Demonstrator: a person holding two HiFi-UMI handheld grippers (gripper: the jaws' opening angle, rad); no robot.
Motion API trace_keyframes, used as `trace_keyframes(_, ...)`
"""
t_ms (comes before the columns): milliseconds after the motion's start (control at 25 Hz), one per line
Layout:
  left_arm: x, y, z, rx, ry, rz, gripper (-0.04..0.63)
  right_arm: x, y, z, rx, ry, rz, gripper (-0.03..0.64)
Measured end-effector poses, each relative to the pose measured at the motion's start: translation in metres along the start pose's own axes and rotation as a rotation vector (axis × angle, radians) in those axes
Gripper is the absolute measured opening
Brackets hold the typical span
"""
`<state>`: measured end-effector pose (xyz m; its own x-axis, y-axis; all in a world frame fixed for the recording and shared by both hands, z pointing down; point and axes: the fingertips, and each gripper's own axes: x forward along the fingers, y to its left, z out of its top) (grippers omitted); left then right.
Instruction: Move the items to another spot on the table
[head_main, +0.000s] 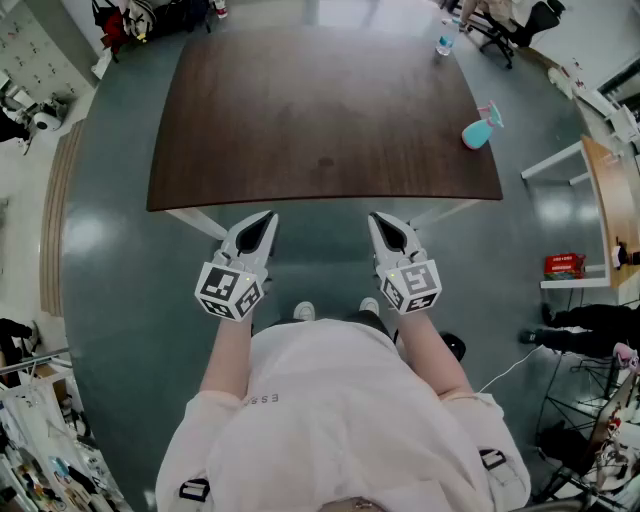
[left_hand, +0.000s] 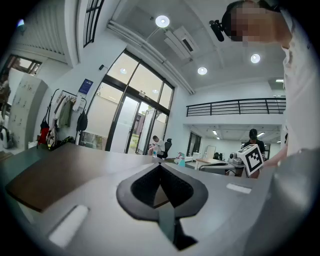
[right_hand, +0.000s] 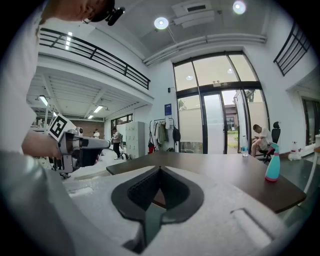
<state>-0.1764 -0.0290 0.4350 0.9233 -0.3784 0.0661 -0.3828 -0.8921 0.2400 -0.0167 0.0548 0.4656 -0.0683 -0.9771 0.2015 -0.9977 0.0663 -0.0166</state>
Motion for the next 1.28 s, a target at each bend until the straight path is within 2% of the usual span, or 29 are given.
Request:
trace_keyframes(640,-0.008,-0.004,-0.002,0.001,-0.002,-0.008,0.017,-0.012,0.005,-0.004,0.02,-0.011,-0.029,-0.008)
trace_keyframes(960,-0.014,0.003,-0.004,-0.018,0.004,-0.035,0.017,-0.016,0.002,-0.006,0.066,-0.012,-0.109,-0.008)
trace_keyframes(1280,0.011,0.003,-0.008,-0.035,0.006,-0.096,0.017,-0.029,-0.019,-0.012,0.085,-0.001,-0.206,-0.008)
